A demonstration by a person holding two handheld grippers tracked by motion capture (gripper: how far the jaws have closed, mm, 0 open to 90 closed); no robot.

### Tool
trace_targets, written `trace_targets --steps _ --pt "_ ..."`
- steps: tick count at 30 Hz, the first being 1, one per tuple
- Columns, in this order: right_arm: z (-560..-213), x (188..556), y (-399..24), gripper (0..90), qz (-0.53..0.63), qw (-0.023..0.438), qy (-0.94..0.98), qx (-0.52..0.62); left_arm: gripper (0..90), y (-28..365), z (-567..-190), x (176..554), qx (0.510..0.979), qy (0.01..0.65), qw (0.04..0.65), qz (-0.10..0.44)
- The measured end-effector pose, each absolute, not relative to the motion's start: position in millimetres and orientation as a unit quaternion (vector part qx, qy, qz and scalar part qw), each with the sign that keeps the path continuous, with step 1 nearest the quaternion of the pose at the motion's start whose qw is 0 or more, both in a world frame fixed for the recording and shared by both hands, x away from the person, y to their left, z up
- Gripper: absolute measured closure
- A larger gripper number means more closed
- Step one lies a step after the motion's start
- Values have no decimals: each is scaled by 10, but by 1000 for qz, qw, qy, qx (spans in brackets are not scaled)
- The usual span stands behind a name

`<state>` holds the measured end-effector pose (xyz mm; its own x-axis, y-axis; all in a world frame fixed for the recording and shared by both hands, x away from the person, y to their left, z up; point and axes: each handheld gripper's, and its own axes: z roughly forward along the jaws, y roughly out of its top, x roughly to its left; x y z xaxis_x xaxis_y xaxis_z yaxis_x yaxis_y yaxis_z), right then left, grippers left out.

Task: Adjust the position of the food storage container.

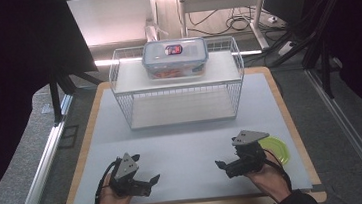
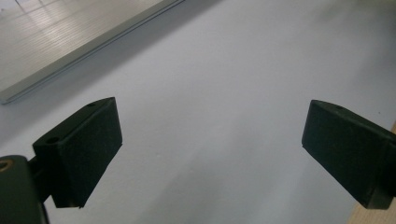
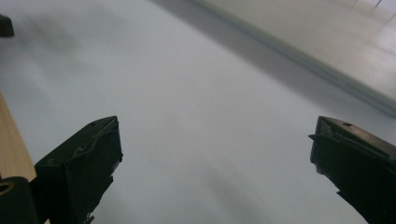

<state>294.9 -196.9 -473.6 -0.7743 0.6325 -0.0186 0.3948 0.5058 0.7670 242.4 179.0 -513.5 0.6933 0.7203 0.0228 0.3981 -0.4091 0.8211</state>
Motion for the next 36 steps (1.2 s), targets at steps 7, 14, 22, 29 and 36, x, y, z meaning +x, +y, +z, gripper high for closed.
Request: trace_targets --steps 7,14,22,29,36 --pt "-4725 2960 -2044 57 383 135 857 317 49 1775 -5140 2424 820 341 419 191" --pt "-4598 2912 -2311 564 372 166 850 335 54 1794 -5137 2431 817 343 424 188" --pt "-4552 2885 -2687 900 368 181 837 362 55 1792 -5136 2431 817 343 425 186" --pt "-4511 2841 -3040 900 362 209 805 421 56 1792 -5139 2431 817 343 424 185" --pt "-4493 2770 -3340 900 356 234 779 460 56 1793 -5141 2432 816 345 423 187"
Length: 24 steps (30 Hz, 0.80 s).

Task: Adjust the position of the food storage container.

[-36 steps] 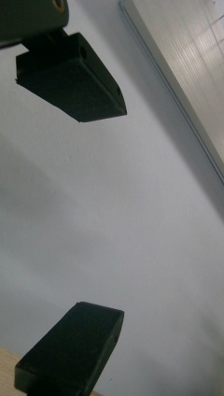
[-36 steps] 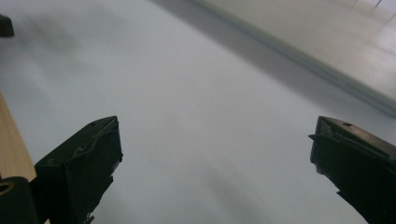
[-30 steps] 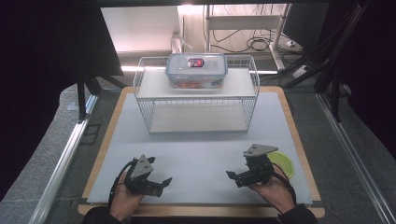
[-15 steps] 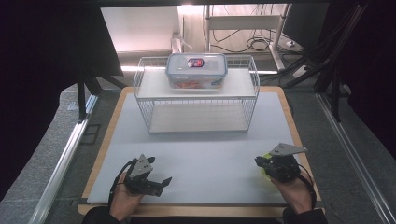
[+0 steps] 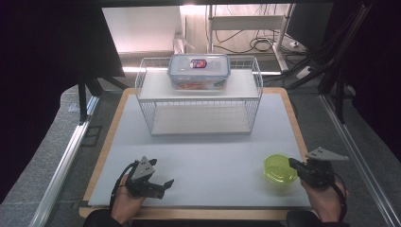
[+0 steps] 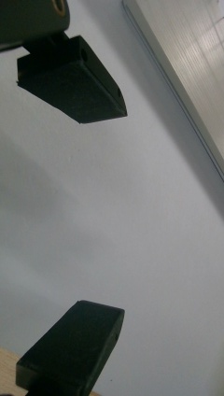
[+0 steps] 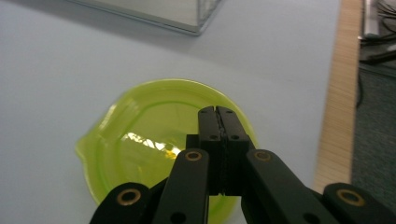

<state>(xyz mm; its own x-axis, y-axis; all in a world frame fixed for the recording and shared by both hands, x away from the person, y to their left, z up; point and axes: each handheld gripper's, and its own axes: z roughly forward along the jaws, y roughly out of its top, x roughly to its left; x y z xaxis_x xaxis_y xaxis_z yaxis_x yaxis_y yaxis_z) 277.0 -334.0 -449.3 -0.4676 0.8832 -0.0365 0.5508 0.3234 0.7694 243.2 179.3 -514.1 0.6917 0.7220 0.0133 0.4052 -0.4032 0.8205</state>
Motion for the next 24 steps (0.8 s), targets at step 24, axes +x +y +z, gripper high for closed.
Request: trace_targets --steps 24 --pt "-4703 2778 -3511 900 319 210 772 507 58 1772 -5158 2439 822 343 415 185"
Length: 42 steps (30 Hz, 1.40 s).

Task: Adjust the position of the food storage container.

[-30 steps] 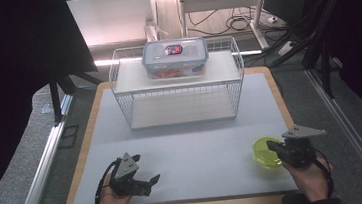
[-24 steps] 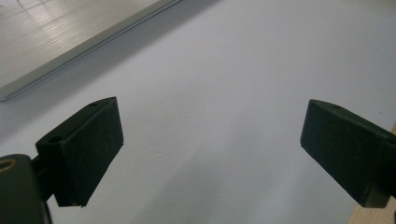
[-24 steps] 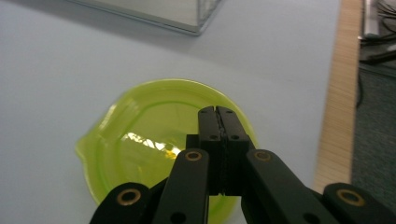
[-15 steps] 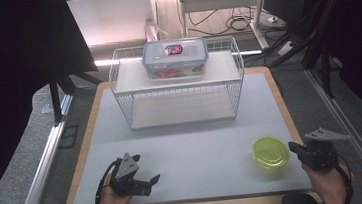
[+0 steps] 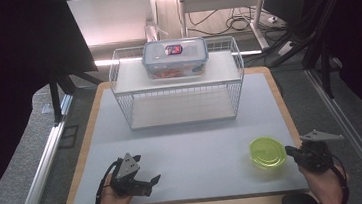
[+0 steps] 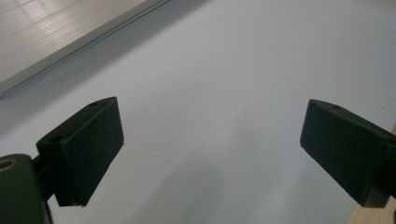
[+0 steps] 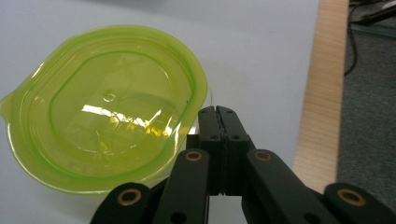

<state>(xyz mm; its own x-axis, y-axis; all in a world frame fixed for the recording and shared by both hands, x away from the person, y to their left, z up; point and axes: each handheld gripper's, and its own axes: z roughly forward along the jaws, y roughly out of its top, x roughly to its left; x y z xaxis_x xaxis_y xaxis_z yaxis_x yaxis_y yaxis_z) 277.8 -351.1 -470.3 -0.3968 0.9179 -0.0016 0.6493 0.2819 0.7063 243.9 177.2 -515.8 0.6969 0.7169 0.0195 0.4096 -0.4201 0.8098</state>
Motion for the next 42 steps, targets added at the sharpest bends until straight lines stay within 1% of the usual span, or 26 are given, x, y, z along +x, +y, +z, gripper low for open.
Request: trace_targets --steps 18,26,35,42 --pt "-4855 2833 -3204 900 316 154 804 479 59 1758 -5169 2439 826 341 410 185" --pt "-4943 2867 -3195 900 322 119 803 487 59 1751 -5174 2441 828 339 406 185" --pt "-5020 2927 -3005 900 324 87 815 473 59 1745 -5180 2443 829 339 404 184" --pt "-5049 2997 -2833 900 333 77 820 460 59 1741 -5187 2448 831 339 401 183"
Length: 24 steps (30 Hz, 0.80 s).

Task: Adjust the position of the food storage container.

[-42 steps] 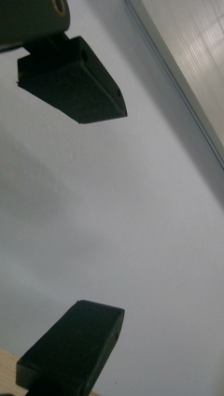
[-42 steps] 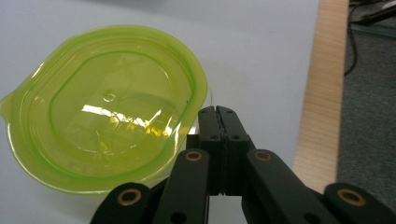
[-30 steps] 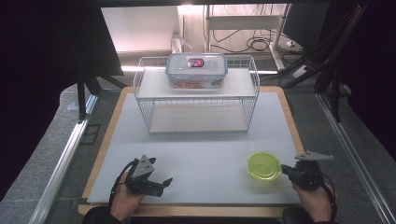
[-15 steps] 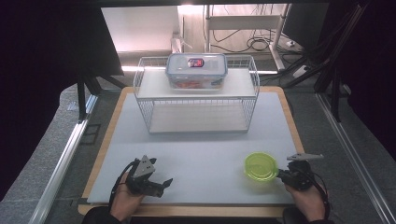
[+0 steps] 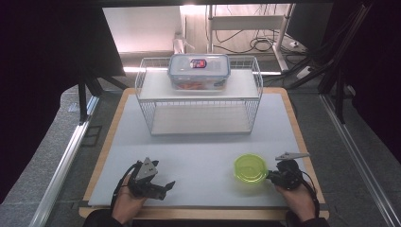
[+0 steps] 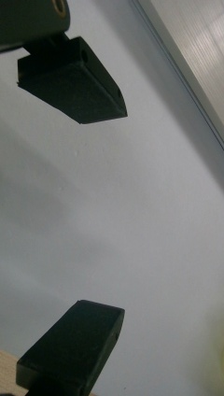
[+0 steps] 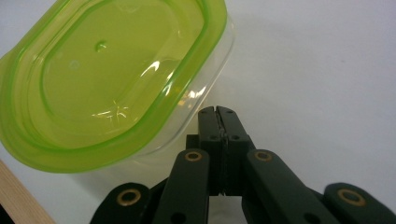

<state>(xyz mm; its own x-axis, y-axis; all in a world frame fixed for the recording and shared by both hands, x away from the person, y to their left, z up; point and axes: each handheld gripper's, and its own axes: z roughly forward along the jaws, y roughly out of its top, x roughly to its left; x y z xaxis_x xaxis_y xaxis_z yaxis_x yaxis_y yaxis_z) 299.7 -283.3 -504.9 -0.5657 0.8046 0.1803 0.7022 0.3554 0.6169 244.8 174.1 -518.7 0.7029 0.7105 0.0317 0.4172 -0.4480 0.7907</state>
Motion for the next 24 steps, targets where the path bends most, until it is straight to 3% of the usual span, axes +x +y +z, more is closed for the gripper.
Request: trace_targets --steps 24 --pt "-5152 3127 -2196 900 340 33 850 402 60 1730 -5198 2454 837 337 392 181"
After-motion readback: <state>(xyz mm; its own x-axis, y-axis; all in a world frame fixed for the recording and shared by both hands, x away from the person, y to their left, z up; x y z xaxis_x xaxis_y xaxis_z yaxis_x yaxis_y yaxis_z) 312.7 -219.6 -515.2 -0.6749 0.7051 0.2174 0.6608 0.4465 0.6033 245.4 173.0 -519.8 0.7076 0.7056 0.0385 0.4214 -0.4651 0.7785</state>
